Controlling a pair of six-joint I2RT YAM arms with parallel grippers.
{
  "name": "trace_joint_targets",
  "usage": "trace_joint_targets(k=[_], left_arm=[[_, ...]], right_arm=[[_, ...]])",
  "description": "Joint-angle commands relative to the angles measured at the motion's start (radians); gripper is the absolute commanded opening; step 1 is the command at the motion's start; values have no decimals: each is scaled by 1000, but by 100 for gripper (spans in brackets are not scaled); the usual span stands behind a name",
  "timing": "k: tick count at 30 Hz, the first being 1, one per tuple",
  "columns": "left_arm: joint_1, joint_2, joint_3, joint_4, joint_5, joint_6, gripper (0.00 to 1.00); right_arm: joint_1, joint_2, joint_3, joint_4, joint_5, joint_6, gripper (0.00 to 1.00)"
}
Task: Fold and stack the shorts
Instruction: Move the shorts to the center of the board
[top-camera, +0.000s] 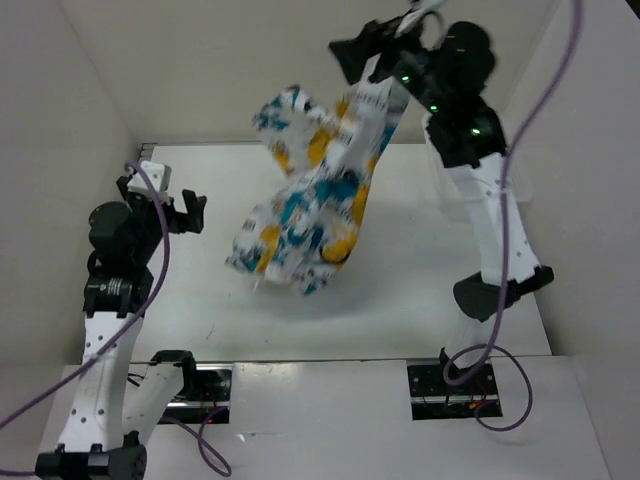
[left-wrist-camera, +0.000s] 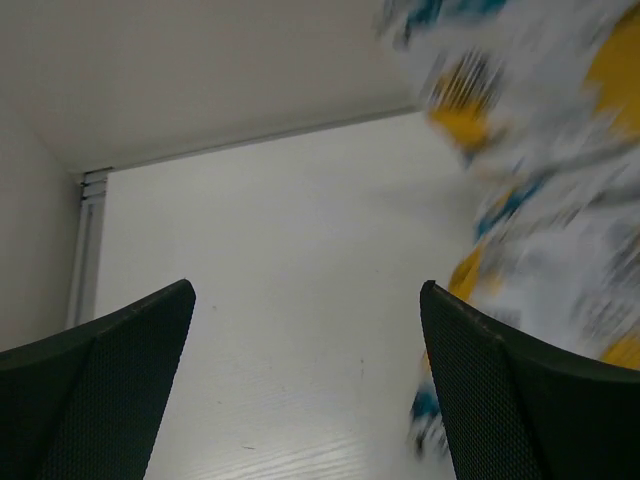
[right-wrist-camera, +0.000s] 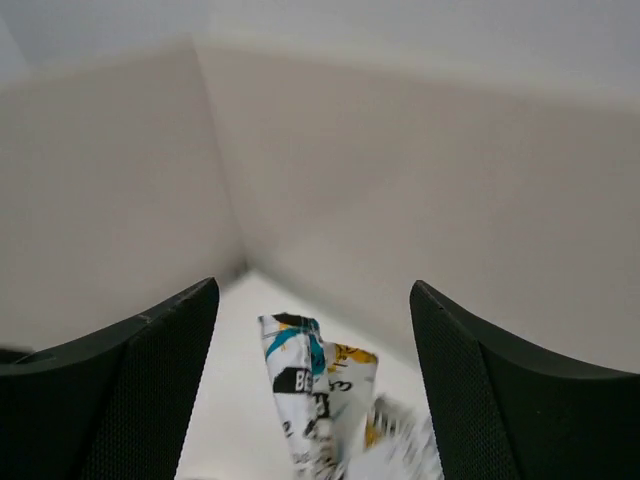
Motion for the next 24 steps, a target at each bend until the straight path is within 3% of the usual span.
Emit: trace_joint_targets(k=[1,3,8,11,14,17,24], left_arm=[[83,-66,-21,-11,104,4,100],[109,-76,-30,-58,130,4,100],[109,-37,-64,-144,208,4,100],[109,33,-98,-155,218,4,100],[65,122,-121,-155,192,4,100],[27,188,-121,-129,146,4,100],[27,210,-98,-75,158,4,100]], right_arm=[[19,117,-225,-111,-105,8,82],[19,149,-289,-111,-11,-15,91],[30,159,-375,-158,47,-197,94],[39,62,-551,-180,64,-287,97],[50,-60,-831,-194,90,-353,99],[50,-137,-1102,-166,100,-364,99],[80,-110,-1305,-109,-29,-251,99]])
